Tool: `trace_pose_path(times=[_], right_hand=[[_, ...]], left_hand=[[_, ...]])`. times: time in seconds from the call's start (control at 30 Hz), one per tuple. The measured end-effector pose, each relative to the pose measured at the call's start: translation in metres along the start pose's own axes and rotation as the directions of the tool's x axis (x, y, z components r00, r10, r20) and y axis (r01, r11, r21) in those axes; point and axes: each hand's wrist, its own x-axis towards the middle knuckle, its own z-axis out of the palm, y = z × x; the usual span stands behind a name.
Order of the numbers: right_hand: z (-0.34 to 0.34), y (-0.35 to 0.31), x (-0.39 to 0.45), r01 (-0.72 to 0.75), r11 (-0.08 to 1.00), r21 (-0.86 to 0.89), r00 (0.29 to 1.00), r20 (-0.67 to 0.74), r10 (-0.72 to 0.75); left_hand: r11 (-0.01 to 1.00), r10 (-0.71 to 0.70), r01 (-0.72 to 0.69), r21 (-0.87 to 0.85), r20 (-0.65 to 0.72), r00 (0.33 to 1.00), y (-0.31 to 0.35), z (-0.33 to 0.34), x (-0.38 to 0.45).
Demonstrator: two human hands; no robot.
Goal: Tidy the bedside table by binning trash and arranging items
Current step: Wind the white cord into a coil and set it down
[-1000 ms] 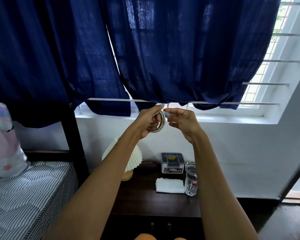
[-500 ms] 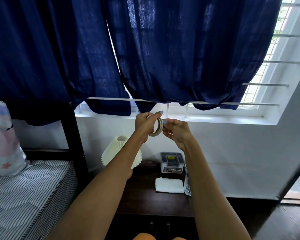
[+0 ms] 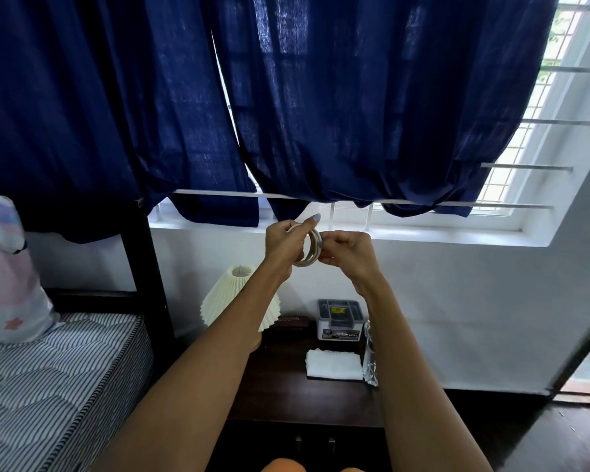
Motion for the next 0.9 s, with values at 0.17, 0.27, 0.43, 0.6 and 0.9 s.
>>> trace_pose_path(times=[0.17, 0.27, 0.43, 0.6, 0.9], right_hand=[[0.008, 0.0, 0.002, 0.128, 0.922, -0.366, 0.985, -0.057, -0.16], [0.008, 0.0, 0.001, 0.15, 0.901, -0.407, 0.983, -0.036, -0.18], [0.006, 0.003, 0.006, 0.164, 0.833, -0.528, 0.976, -0.035, -0.214], [0.013, 0.01, 0.004, 0.176, 0.751, -0.637, 0.964, -0.041, -0.261], [0.016, 0.015, 0.005, 0.136, 0.786, -0.602, 0.969, -0.084, -0.232]], left_hand=[[0.999, -0.035, 0.035, -0.005, 0.05, 0.998, -0.003, 0.001, -0.003], [0.999, -0.035, 0.034, 0.007, 0.065, 0.997, -0.004, -0.001, -0.002], [0.997, -0.07, 0.071, -0.011, 0.108, 0.992, -0.006, -0.002, -0.004], [0.999, -0.036, 0.035, 0.007, 0.102, 0.994, -0.007, 0.003, -0.005], [0.999, -0.038, 0.042, -0.034, 0.099, 0.994, -0.013, 0.0, -0.006]])
